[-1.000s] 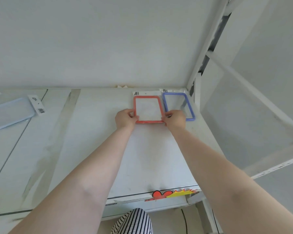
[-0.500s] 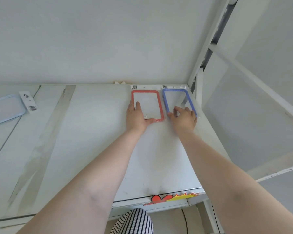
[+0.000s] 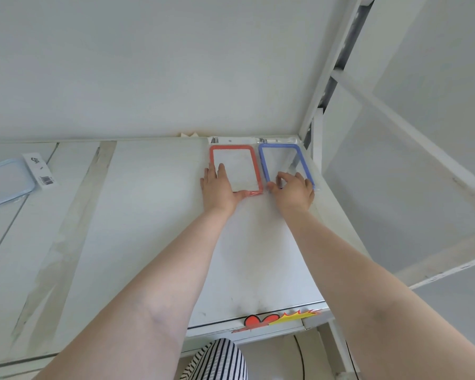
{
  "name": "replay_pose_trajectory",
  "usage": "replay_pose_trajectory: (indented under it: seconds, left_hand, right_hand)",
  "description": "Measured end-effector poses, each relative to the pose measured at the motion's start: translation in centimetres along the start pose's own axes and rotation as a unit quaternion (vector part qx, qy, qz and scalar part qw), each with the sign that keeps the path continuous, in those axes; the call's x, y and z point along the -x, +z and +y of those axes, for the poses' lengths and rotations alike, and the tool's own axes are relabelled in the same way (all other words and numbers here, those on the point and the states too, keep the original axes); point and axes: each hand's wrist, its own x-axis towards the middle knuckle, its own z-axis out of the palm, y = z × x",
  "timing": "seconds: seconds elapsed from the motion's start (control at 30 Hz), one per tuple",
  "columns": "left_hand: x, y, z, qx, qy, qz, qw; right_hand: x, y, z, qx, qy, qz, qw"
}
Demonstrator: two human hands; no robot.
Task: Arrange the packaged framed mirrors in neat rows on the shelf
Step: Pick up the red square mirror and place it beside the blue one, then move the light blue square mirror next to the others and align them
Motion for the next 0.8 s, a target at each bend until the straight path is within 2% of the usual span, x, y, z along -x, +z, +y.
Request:
replay_pose_trajectory:
  seconds: [0.2, 0.37, 0.47, 0.6, 0.8]
  left_hand:
    - [1.1, -1.3, 1.0, -0.023, -0.001, -0.008, 1.0]
    - [4.5, -5.5, 2.5, 0.034, -0.002, -0.05, 0.998]
    - [8.7, -9.1, 3.0, 0.004, -0.013, -0.106, 0.994]
    - [15.3, -13.4, 2.0, -0.068, -0.018, -0.139, 0.988]
    - [22.0, -19.4, -1.8, -0.117, -0.034, -0.112, 0.986]
  right_hand:
    - [0.7, -1.5, -0.3, -0.02, 0.0, 0.011, 1.0]
    - [5.2, -4.7, -1.7, -0.074, -0.014, -0.05, 0.996]
    - [9.6, -6.8, -2.3, -0.009, -0.053, -0.081, 0.995]
    - [15.8, -8.2, -3.5, 0.054, -0.124, -0.126, 0.983]
    - [23.9, -7.5, -6.5, 0.093, -0.237, -0.183, 0.95]
